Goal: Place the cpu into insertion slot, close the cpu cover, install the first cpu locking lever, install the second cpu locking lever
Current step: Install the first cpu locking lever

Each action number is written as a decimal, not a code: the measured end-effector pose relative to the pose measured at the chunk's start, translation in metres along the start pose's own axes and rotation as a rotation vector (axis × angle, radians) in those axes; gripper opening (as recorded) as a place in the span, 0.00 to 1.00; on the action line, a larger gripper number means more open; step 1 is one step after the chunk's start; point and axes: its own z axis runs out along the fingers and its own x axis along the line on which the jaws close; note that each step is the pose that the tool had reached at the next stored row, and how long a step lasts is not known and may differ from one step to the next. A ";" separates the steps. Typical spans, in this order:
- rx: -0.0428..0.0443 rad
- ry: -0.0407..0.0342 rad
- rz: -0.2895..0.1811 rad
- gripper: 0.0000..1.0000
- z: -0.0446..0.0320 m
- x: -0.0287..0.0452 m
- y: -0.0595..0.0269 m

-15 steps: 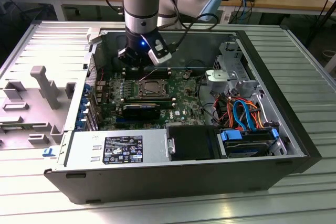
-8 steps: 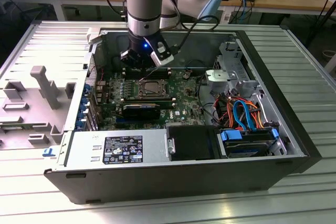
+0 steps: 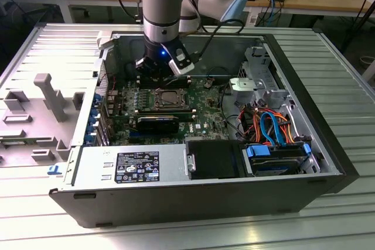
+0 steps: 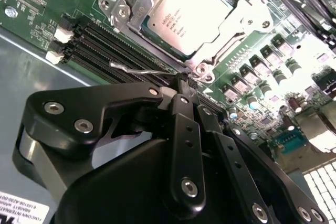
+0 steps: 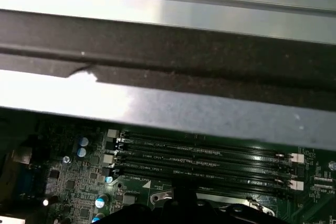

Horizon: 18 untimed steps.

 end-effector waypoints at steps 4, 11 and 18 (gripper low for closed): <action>0.0064 0.0022 -0.010 0.11 0.0036 -0.0096 0.0001; 0.0100 0.0043 -0.023 0.11 0.0062 -0.0186 0.0003; 0.0110 0.0065 -0.039 0.11 0.0080 -0.0299 0.0001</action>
